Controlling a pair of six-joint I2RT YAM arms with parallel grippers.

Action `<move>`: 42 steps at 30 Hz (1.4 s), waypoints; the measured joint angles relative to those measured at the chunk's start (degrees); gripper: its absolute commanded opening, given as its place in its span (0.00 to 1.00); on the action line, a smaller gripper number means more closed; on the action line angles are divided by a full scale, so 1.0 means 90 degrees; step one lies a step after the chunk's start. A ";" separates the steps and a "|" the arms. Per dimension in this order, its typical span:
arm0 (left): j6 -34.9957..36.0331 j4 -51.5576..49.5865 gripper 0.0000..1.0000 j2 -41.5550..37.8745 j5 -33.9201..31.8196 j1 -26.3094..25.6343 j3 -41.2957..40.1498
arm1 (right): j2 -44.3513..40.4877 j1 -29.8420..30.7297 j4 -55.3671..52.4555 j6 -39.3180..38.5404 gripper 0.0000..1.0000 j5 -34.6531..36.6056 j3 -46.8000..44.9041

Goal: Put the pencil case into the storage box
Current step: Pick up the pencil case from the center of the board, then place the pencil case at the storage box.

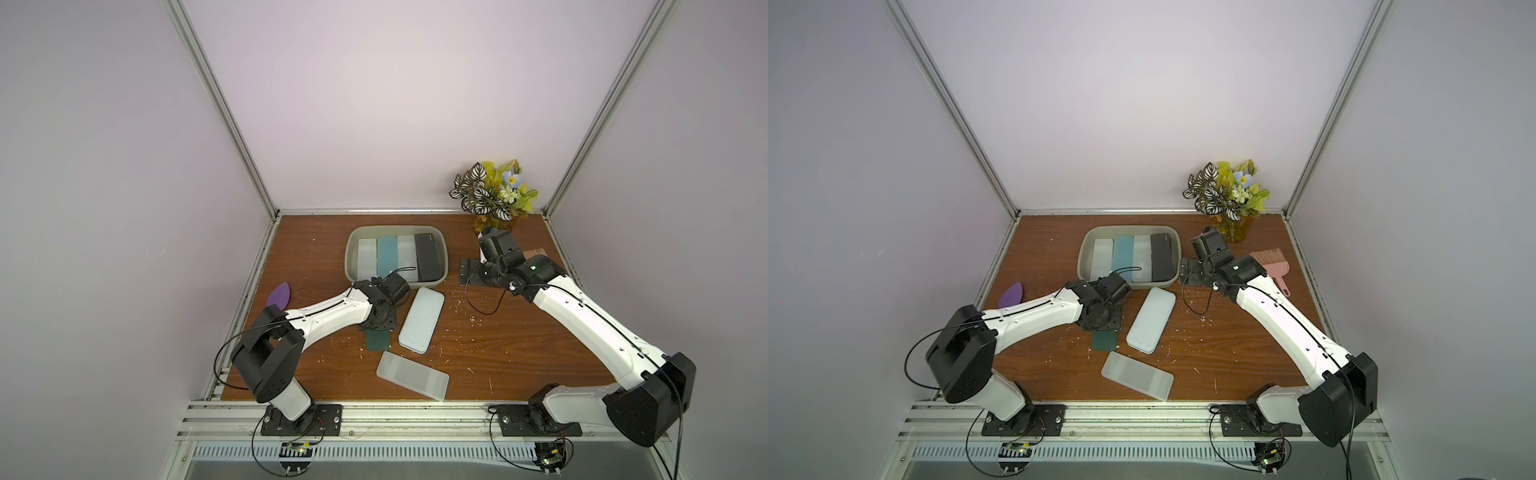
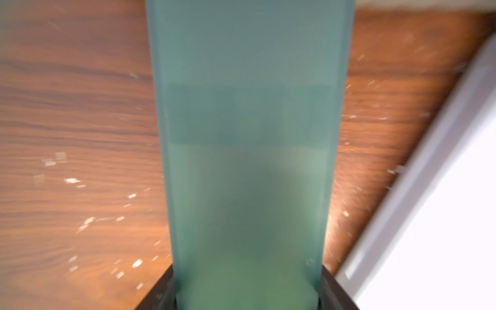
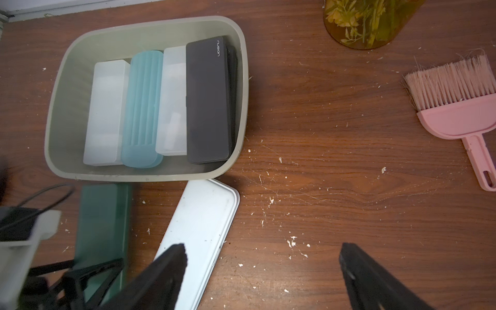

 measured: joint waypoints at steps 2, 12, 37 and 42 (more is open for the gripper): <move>0.0085 -0.0177 0.54 -0.0304 -0.0005 0.0075 0.0119 | 0.0002 0.0000 0.0010 0.0000 0.97 0.0000 0.0000; 0.0860 -0.0787 0.57 -0.0034 -0.0104 0.0515 0.2453 | -0.0002 -0.0002 0.0143 0.0002 0.97 -0.0005 -0.0104; 0.2234 -0.0940 0.60 0.5246 0.0916 0.1562 0.7776 | -0.0102 -0.0243 0.0260 -0.0051 0.97 -0.0192 -0.0437; 0.2273 -0.0984 0.60 0.5340 0.1003 0.1562 0.7754 | -0.0095 -0.0243 0.0306 -0.0051 0.97 -0.0274 -0.0515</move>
